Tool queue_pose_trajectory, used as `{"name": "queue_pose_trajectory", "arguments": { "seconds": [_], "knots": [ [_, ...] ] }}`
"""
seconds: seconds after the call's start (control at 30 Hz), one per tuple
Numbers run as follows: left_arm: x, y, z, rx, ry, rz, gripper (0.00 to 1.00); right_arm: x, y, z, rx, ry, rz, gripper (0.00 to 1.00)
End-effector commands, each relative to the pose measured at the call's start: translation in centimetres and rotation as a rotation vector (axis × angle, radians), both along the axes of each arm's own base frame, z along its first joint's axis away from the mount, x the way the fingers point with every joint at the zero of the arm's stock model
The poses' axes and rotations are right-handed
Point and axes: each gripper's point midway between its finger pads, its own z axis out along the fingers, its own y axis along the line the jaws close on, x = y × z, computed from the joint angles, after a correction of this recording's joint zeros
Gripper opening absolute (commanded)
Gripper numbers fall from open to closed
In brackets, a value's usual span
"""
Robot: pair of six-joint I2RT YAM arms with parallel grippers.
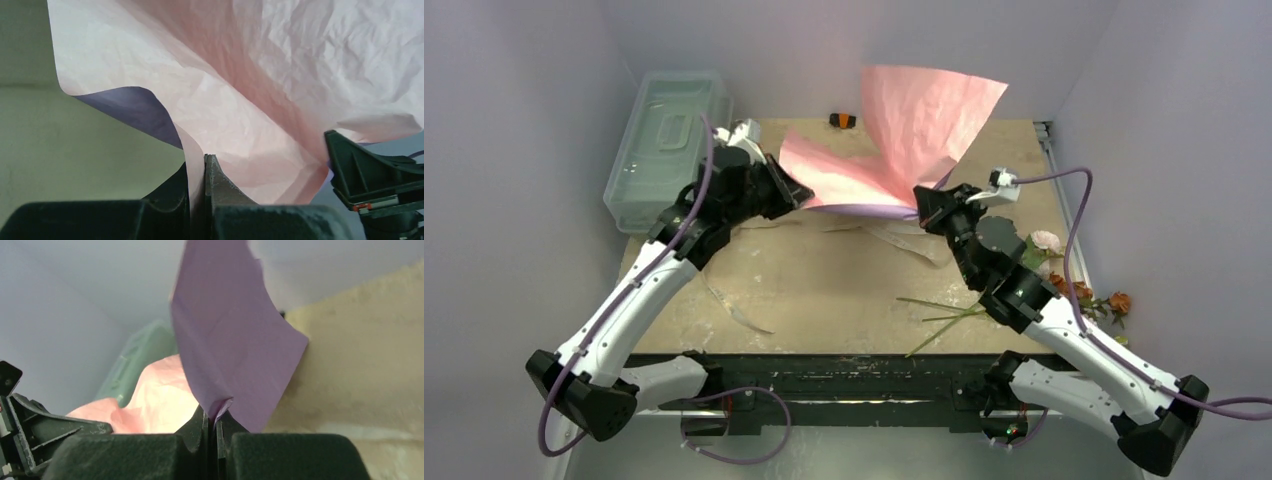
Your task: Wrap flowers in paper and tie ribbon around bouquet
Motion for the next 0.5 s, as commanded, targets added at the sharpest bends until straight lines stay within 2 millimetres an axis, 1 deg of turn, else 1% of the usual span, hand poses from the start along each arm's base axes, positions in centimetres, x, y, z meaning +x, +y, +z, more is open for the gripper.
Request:
{"name": "queue_pose_trajectory", "arguments": {
  "seconds": [0.0, 0.07, 0.13, 0.27, 0.37, 0.47],
  "knots": [
    [-2.2, -0.7, -8.2, 0.055, 0.239, -0.06, 0.0, -0.4, -1.9, -6.9, 0.104, 0.177, -0.092, 0.0],
    [-2.9, -1.2, -10.3, 0.052, 0.32, -0.076, 0.0, -0.6, -2.3, -9.5, 0.112, 0.223, -0.111, 0.0],
    [-3.2, -1.5, -11.2, 0.06, 0.359, -0.084, 0.0, -0.8, -2.9, -11.6, 0.097, 0.262, -0.137, 0.0],
    [-2.9, -2.2, -10.2, 0.055, 0.336, -0.085, 0.0, -1.4, -5.5, -14.5, 0.095, 0.37, -0.287, 0.0],
    [-2.6, -2.2, -10.0, 0.102, 0.329, -0.073, 0.0, -2.2, -7.8, -15.5, 0.112, 0.428, -0.404, 0.0],
    [-2.4, -2.2, -10.2, 0.146, 0.326, -0.079, 0.0, -3.3, -9.5, -16.4, 0.2, 0.453, -0.481, 0.0]
  ]
}}
